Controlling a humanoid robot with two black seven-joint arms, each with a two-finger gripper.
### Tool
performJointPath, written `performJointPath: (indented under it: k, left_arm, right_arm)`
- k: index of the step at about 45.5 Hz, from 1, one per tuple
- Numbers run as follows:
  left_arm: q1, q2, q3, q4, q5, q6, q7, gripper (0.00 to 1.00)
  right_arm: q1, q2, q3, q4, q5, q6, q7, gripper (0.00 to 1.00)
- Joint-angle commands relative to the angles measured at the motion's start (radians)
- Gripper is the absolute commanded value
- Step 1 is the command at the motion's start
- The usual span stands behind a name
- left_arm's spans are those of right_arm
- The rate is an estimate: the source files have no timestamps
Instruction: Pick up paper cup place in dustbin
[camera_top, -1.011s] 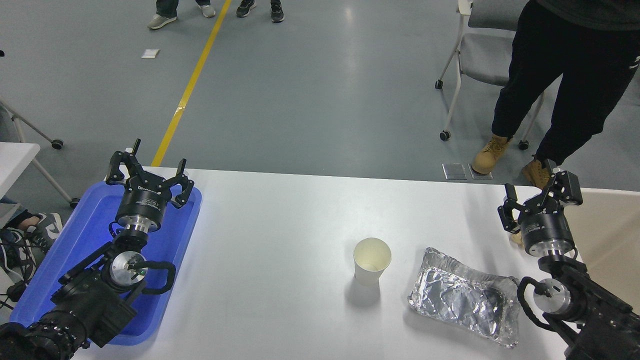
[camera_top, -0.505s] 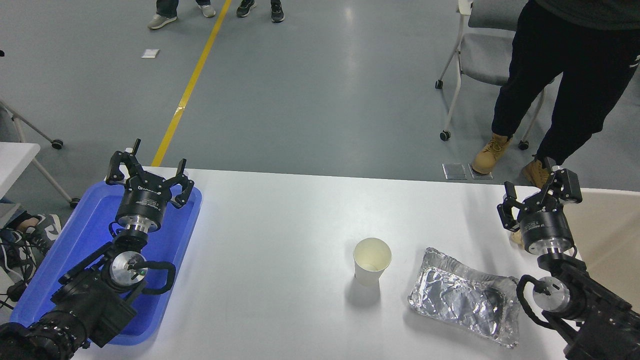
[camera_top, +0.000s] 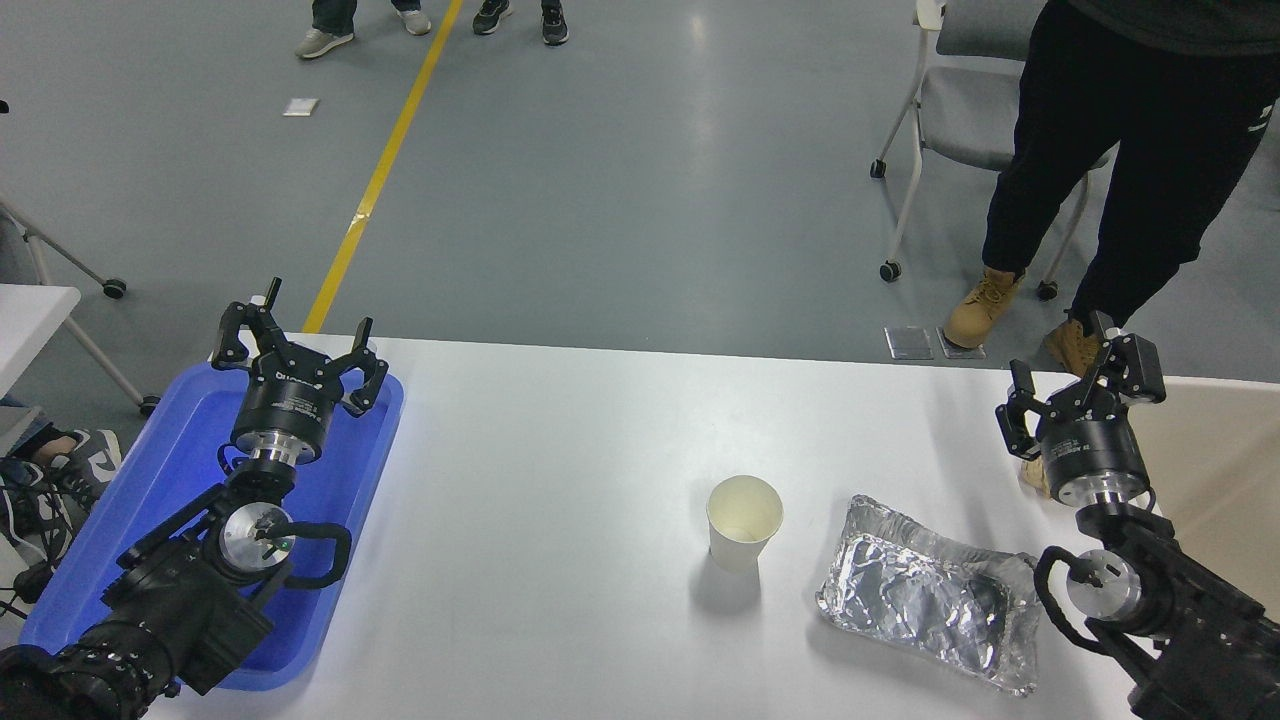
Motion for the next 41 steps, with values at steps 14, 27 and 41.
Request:
performJointPath:
  k: [14,27,41]
  left_arm:
    - [0.0,0.0,0.0,0.0,0.001,-0.001,0.0,1.0]
    - [0.0,0.0,0.0,0.0,-0.001,-0.001,0.0,1.0]
    - [-0.002,0.0,0.0,0.0,0.001,-0.001,0.0,1.0]
  right_arm:
    - [0.178,-0.218,-0.356,-0.013,0.018,-0.005,-0.001,1.0]
    - [0.465,-0.37,-0.847,-0.005,0.137,0.013,-0.007,1.0]
    - [0.833,-0.351,-1.544,0.024,0.137,0.032,-0.114,1.0]
